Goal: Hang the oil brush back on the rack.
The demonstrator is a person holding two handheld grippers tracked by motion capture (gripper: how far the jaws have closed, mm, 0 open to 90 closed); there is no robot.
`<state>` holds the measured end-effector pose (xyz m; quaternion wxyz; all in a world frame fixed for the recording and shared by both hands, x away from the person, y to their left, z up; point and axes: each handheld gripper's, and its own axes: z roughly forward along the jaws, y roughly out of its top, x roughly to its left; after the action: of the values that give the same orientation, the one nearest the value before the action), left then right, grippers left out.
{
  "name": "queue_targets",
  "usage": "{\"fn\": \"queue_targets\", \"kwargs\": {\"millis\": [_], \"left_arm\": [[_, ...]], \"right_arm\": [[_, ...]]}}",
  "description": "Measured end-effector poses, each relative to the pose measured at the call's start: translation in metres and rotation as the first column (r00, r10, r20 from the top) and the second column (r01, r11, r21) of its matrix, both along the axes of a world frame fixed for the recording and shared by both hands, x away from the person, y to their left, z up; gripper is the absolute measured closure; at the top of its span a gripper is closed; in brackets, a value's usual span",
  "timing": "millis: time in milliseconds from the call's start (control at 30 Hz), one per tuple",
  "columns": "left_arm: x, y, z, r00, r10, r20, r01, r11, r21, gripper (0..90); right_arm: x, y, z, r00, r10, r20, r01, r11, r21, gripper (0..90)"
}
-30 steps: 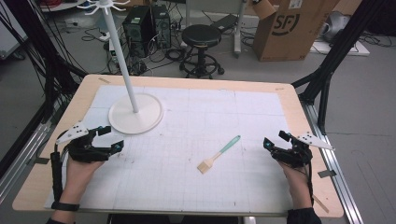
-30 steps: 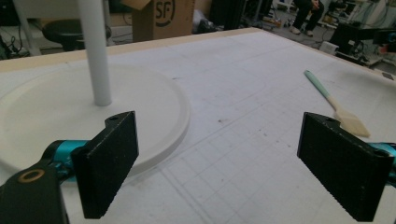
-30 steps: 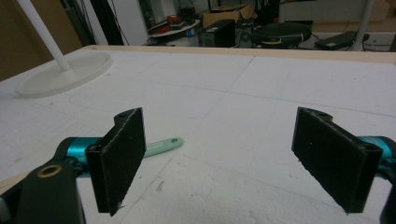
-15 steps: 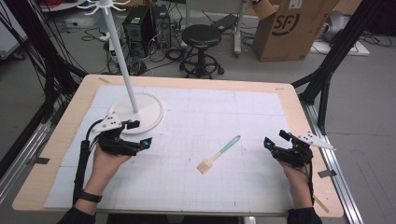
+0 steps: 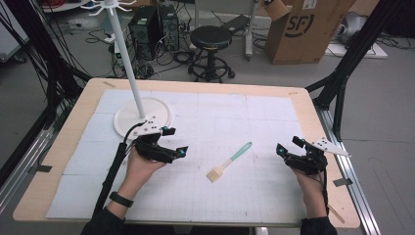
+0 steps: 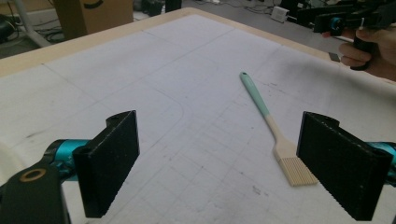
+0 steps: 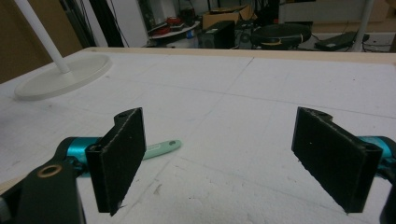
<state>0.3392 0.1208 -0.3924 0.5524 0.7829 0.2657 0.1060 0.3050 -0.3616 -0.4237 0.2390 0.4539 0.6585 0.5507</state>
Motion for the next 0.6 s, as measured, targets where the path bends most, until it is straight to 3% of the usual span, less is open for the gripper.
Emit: {"fn": "queue_targets", "kwargs": {"millis": [600], "left_arm": [[0.011, -0.083, -0.025, 0.9952, -0.088, -0.043, 0.091, 0.9932, 0.073, 20.0]], "right_arm": [[0.001, 0.000, -0.001, 1.0000, 0.001, -0.002, -0.001, 1.000, 0.009, 16.9]]}}
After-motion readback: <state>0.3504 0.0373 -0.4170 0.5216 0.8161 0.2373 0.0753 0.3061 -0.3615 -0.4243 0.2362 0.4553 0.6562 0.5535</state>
